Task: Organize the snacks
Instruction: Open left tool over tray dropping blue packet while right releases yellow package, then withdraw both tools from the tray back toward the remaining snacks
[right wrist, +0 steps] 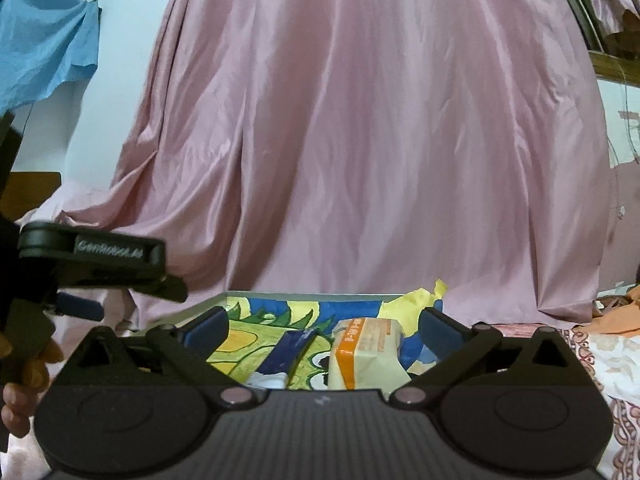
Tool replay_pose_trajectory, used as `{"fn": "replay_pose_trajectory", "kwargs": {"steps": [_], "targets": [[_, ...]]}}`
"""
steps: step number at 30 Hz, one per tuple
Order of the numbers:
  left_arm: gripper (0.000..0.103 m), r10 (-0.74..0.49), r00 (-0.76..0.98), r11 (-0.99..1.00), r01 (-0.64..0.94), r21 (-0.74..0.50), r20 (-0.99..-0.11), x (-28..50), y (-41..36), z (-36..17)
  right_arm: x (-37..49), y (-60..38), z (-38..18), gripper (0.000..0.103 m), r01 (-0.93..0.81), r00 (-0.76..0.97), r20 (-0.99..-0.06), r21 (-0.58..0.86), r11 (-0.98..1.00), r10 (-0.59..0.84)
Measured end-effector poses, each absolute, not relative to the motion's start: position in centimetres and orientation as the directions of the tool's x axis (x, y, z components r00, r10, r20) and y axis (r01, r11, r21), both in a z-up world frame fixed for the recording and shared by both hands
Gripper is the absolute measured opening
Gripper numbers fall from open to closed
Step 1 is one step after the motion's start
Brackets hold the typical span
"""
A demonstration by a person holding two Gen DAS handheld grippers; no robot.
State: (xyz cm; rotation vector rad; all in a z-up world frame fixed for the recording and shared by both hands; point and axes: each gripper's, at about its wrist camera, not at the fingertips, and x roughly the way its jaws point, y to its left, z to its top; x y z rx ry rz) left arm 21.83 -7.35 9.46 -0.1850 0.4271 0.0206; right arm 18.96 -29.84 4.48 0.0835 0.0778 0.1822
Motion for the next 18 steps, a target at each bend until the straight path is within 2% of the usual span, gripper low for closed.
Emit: {"fn": "replay_pose_trajectory", "kwargs": {"steps": [5, 18], "targets": [[0.102, -0.025, 0.907, 0.986, -0.048, -0.162, -0.42, 18.8, -6.3, 9.3, 16.8, -29.5, 4.8, 0.103, -0.173, 0.979, -0.087, 0.096, 0.98, 0.182], [0.102, -0.046, 0.871, 0.992, -0.016, -0.122, -0.489, 12.9, -3.5, 6.5, 10.5, -27.6, 3.5, 0.103, -0.231, 0.94, -0.228, 0.119, 0.966, 0.253]]}}
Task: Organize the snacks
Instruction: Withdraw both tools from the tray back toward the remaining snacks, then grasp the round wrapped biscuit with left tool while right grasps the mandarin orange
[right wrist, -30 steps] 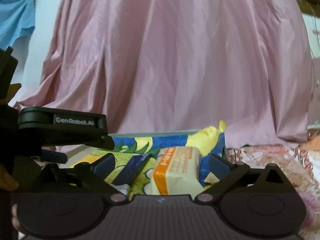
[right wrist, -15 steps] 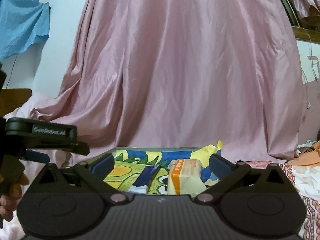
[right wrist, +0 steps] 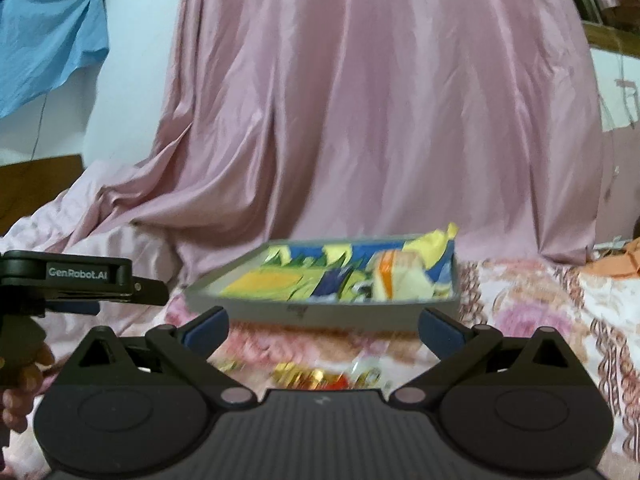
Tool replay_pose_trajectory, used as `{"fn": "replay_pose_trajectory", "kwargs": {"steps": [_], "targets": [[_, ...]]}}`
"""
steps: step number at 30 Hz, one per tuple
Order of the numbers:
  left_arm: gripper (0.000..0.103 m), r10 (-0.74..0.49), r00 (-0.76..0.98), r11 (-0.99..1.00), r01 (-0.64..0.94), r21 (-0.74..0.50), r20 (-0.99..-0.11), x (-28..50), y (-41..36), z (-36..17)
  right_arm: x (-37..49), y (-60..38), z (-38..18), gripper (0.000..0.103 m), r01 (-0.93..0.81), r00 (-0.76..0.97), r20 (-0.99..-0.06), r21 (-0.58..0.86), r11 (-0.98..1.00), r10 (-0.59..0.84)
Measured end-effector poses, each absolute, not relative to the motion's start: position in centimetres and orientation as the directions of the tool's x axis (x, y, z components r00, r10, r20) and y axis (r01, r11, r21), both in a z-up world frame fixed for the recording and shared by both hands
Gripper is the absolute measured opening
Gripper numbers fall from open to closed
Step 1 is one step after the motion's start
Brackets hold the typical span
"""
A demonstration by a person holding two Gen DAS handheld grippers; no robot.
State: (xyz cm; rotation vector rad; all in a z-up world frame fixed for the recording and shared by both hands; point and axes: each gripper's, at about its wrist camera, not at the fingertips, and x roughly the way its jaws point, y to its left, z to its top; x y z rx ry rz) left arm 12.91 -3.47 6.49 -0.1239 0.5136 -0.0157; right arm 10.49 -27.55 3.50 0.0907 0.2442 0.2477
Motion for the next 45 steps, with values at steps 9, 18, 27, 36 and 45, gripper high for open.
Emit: {"fn": "replay_pose_trajectory", "kwargs": {"steps": [9, 18, 27, 36, 45], "targets": [[0.102, -0.059, 0.821, 0.994, -0.005, -0.11, -0.568, 11.2, -1.6, 3.2, 9.5, -24.4, 1.5, 0.103, -0.334, 0.854, -0.407, 0.049, 0.941, 0.324], [0.102, -0.083, 0.764, 0.992, -0.001, -0.13, -0.64, 12.0, -0.7, 0.5, 11.1, -22.5, -1.0, 0.103, -0.374, 0.744, -0.582, 0.044, 0.926, 0.328], [0.102, -0.087, 0.745, 0.993, 0.016, -0.114, -0.661, 13.1, -0.8, -0.2, 13.4, -21.9, -2.9, 0.103, -0.394, 0.626, -0.695, 0.11, 0.912, 0.354], [0.102, -0.113, 0.756, 0.993, 0.075, -0.087, -0.645, 14.7, -2.1, 0.0, 14.9, -20.7, -3.0, 0.103, -0.496, 0.593, -0.715, 0.036, 0.868, 0.369], [0.102, -0.207, 0.769, 0.978, 0.178, -0.108, -0.605, 16.9, -3.7, 0.3, 14.5, -19.6, -3.9, 0.103, -0.632, 0.587, -0.701, -0.086, 0.77, 0.404]]}}
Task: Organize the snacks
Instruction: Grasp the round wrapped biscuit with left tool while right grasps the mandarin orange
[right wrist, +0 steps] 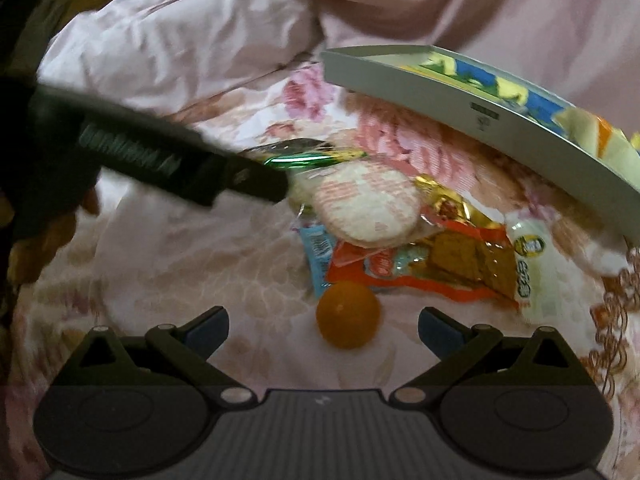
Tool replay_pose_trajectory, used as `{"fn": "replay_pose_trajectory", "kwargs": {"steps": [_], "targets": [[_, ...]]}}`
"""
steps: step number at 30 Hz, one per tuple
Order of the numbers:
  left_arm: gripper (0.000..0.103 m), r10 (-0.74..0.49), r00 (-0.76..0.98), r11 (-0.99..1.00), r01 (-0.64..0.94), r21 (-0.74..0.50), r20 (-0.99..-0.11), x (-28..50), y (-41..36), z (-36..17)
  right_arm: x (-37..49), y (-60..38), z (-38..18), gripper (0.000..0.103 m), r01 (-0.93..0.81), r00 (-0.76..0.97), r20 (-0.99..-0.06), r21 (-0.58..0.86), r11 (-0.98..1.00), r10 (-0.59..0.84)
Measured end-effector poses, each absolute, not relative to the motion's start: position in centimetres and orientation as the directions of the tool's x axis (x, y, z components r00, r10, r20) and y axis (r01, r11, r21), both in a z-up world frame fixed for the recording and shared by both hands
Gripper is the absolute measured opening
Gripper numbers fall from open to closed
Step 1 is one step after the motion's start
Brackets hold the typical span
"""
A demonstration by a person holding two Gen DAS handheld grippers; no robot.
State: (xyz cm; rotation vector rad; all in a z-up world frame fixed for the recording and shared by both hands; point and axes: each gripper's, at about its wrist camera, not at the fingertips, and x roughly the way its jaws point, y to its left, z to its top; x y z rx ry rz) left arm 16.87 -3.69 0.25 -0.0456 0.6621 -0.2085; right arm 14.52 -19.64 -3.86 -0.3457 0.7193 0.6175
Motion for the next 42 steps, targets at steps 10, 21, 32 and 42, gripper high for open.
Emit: {"fn": "replay_pose_trajectory", "kwargs": {"steps": [10, 21, 32, 42], "targets": [[0.102, -0.27, 0.74, 0.95, 0.31, -0.044, -0.616, 19.8, -6.7, -0.2, 15.4, -20.0, -3.8, 0.102, -0.576, 0.609, -0.691, -0.049, 0.816, 0.389], [0.102, -0.279, 0.651, 0.923, 0.384, -0.011, -0.706, 21.9, -9.4, -1.5, 15.7, -19.2, -4.4, 0.093, -0.603, 0.579, -0.711, -0.043, 0.797, 0.399], [0.088, -0.263, 0.626, 0.938, 0.344, -0.043, -0.734, 23.0, -9.3, -2.1, 16.9, -19.8, -4.5, 0.072, -0.561, 0.582, -0.709, 0.003, 0.828, 0.397], [0.074, -0.226, 0.629, 0.946, 0.324, -0.014, -0.743, 23.2, -9.5, -2.0, 17.1, -20.3, -4.7, 0.047, -0.524, 0.59, -0.705, 0.034, 0.851, 0.392]]}}
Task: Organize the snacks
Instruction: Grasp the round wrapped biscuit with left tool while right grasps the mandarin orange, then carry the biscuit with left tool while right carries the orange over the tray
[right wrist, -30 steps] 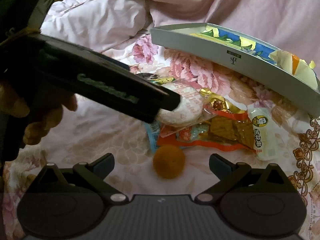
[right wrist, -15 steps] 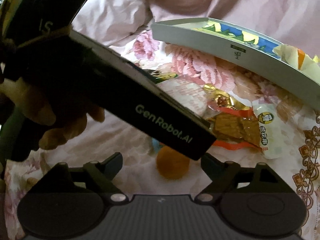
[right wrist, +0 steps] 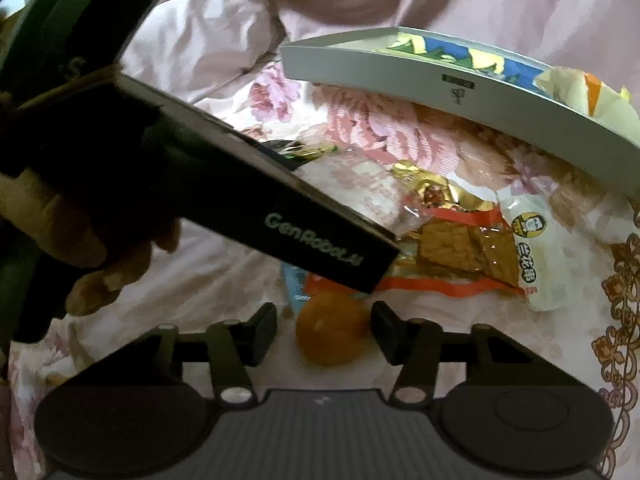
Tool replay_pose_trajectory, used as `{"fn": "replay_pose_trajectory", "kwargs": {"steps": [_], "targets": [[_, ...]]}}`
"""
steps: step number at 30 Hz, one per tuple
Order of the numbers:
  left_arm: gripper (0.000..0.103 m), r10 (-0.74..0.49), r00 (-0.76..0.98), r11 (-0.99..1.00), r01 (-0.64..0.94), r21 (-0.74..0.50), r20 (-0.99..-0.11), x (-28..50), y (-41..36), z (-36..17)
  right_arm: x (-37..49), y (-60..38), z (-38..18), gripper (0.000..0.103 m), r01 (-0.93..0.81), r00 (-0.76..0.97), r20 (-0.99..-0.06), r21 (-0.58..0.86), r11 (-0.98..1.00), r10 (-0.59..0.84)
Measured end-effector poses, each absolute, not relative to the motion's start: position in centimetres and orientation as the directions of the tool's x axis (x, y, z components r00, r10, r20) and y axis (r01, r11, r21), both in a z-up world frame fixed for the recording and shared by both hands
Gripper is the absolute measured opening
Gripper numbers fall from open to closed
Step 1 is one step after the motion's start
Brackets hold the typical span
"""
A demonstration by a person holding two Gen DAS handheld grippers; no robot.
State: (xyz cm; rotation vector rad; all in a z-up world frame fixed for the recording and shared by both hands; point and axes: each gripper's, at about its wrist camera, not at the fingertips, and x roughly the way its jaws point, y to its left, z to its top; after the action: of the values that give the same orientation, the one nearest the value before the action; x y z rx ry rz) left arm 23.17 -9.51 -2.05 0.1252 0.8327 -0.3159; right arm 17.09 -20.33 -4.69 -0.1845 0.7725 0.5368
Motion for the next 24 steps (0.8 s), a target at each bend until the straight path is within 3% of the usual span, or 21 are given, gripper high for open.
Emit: {"fn": "replay_pose_trajectory", "kwargs": {"steps": [4, 14, 24], "targets": [[0.073, -0.228, 0.64, 0.952, 0.304, -0.03, -0.734, 22.9, -9.1, -1.8, 17.1, -20.5, -4.7, 0.038, -0.528, 0.581, -0.704, 0.056, 0.847, 0.409], [0.073, -0.207, 0.736, 0.974, 0.217, -0.065, -0.645, 21.8, -7.4, 0.3, 16.2, -20.5, -4.1, 0.037, -0.547, 0.605, -0.673, 0.038, 0.836, 0.426], [0.073, -0.146, 0.814, 0.989, 0.132, -0.066, -0.563, 22.2, -7.2, 2.6, 15.0, -21.1, -1.8, 0.037, -0.535, 0.719, -0.541, -0.031, 0.844, 0.436]]}}
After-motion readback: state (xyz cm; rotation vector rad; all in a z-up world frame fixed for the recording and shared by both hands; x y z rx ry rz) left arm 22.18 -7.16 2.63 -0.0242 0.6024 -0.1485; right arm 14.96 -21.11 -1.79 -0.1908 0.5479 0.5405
